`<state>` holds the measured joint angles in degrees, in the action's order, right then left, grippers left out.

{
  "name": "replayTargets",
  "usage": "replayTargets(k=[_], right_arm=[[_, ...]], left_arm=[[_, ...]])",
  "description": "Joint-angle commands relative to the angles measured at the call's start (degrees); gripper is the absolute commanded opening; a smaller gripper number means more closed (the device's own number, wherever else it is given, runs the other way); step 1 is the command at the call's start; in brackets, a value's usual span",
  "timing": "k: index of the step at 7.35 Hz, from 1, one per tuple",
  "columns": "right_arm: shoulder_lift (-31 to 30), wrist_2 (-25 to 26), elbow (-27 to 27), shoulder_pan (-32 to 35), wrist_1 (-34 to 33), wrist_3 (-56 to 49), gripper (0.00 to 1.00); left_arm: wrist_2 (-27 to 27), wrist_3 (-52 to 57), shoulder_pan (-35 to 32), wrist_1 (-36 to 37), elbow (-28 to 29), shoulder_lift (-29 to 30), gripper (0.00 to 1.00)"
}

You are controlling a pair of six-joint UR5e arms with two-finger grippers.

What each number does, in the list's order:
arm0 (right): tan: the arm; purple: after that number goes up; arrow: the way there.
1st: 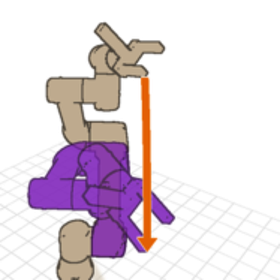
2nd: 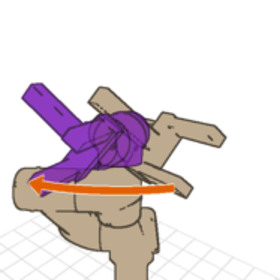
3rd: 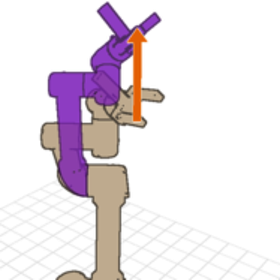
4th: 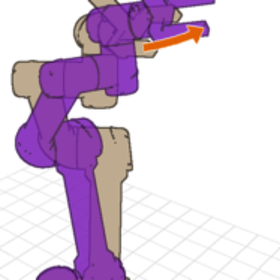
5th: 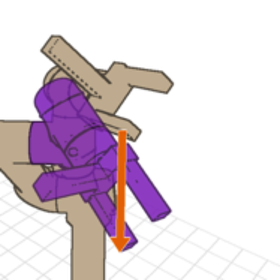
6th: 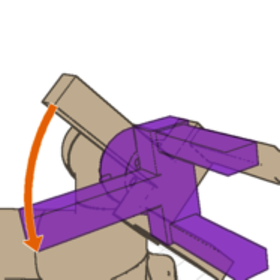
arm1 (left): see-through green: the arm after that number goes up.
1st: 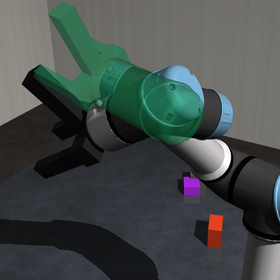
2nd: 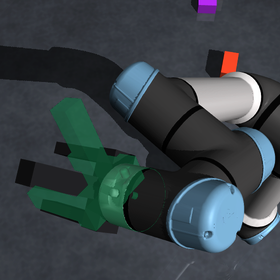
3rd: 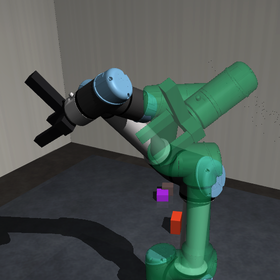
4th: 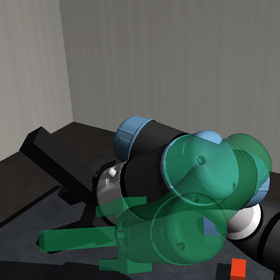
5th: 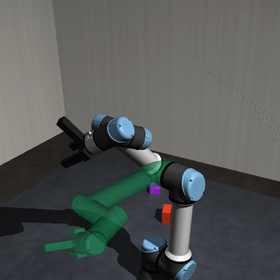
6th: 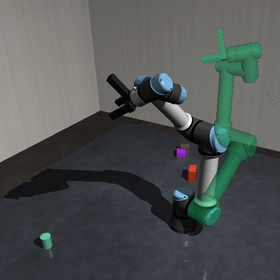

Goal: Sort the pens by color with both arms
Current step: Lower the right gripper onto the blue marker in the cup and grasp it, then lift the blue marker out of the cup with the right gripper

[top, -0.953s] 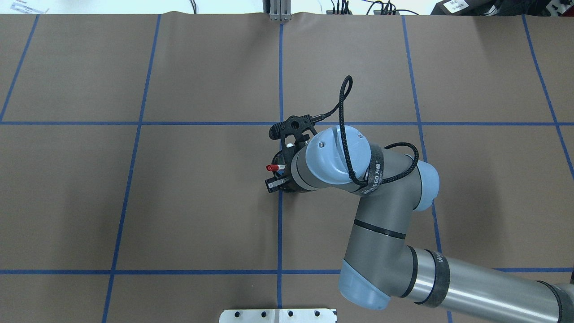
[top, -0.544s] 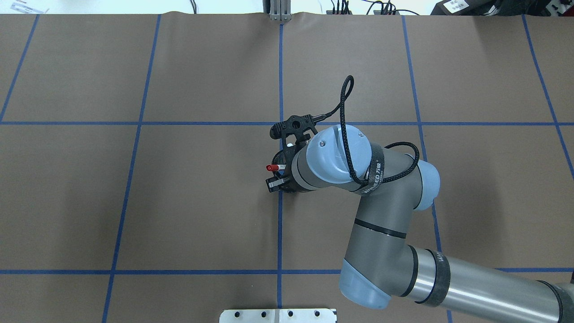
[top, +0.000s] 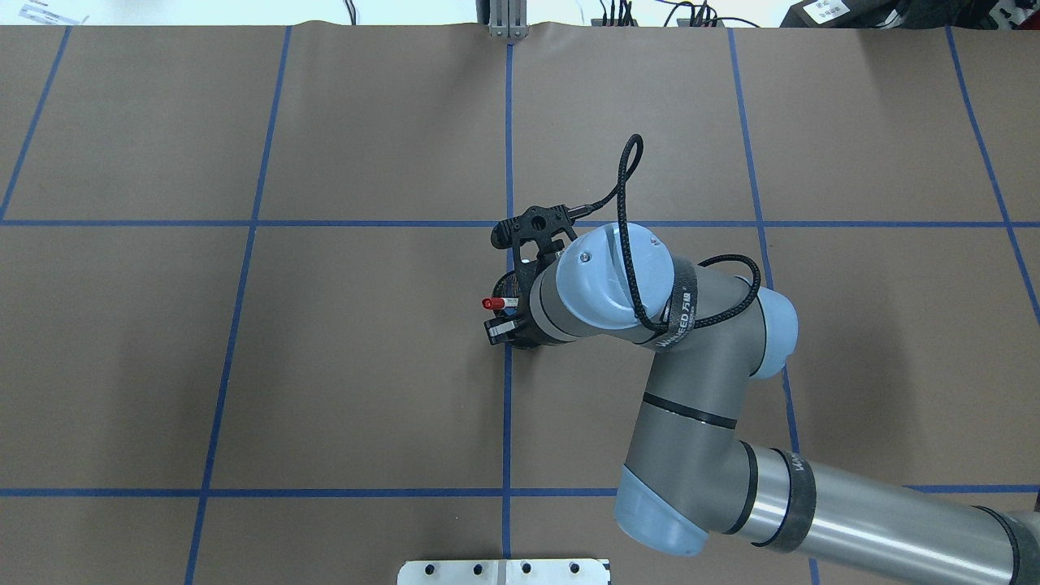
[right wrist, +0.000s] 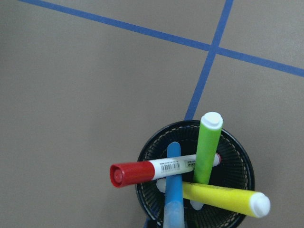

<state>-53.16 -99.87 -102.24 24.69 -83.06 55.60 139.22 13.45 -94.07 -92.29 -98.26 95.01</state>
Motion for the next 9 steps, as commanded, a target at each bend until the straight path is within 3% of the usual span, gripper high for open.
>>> replayTargets(k=[1,5,9], right_arm=[[0.16,-0.06,0.2,0.18,0.0,0.03,0.2],[0.43,-6.29,-2.16,3.51,-0.7,0.47,0.16],[0.6,-11.82,-12.87,9.22,-12.28,0.56,0.16]], left_arm=[[0.0,0.0,-0.06,0.0,0.0,0.0,1.0],[0.0,-1.83,0.55,0.0,-0.09,1.22,1.0],[0.0,-14.1,6.24,0.18,0.0,5.43,1.0]])
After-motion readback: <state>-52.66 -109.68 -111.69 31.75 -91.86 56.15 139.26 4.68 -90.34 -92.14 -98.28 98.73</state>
